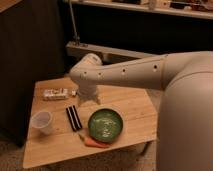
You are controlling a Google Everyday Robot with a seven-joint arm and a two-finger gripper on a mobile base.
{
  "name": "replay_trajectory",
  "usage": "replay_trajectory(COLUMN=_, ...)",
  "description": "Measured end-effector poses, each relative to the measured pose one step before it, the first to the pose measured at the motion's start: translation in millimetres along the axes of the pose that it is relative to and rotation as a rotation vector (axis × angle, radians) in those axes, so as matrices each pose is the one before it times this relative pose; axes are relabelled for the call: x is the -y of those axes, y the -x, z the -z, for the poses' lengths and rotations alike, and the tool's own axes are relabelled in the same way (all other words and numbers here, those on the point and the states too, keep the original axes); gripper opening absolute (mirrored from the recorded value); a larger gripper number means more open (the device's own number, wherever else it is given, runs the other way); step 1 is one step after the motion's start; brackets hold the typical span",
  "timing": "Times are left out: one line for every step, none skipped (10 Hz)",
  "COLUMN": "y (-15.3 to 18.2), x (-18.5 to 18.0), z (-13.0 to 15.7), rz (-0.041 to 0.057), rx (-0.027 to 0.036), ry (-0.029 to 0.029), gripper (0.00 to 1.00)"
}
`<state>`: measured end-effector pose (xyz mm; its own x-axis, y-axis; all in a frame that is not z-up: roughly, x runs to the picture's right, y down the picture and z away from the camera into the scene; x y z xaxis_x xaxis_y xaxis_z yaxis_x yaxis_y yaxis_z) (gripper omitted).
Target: Place the bottle in the ceramic bowl
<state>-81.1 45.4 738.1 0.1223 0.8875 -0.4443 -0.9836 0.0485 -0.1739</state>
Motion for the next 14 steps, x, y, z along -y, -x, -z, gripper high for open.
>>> replay_trajectory(y=18.88, x=9.47, z=-0.66, rz=0.01881, rx=0.05652, ry=0.03435, gripper=0.65)
replay_trajectory(y=17.2, x=10.71, z=-0.62, rz=0.01625, rx=0.05069, ry=0.03143, gripper=0.65)
replay_trajectory(y=16.85, x=11.01, z=0.43, rz=0.01699, rx=0.05231, ry=0.02677, gripper=0.65)
replay_trajectory(y=6.13, x=3.24, z=0.21, rz=0.00741, rx=0.01974, ry=0.0102, gripper=0.65)
replay_trajectory(y=0.67, x=0.23, z=0.03, rz=0.00112, rx=0.00181, ry=0.00035, gripper=0.65)
replay_trajectory(y=0.08, x=-1.66, z=-0.44, rz=0.00237, rx=-0.00064, ry=0.00096, gripper=0.65)
replay_trajectory(y=0.05, x=-0.79, z=-0.06, rz=0.00055, rx=-0.00011, ry=0.00104, gripper=0.65)
replay_trajectory(y=1.53, x=1.44, z=-0.55, rz=0.00716, rx=0.0021, ry=0.0012, gripper=0.65)
replay_trajectory(y=8.84, x=-0.51, z=0.96, rz=0.04163, rx=0.02227, ry=0.01463, gripper=0.65)
replay_trajectory(y=10.04, x=0.2, z=0.47, rz=0.0602, rx=0.01336, ry=0.00632, gripper=0.65)
replay_trajectory(y=13.01, x=-2.95, z=-1.09, rz=0.08704, rx=0.00946, ry=0.00862, gripper=0.65)
replay_trajectory(y=18.41, x=-6.3, z=-2.83, rz=0.1137, rx=0.00721, ry=0.01574, gripper=0.65)
replay_trajectory(y=18.64, x=-4.53, z=-3.51, rz=0.13073, rx=-0.0013, ry=0.00746, gripper=0.65)
replay_trajectory(y=7.37, x=-0.51, z=-2.13, rz=0.06804, rx=-0.01371, ry=-0.00337, gripper=0.65)
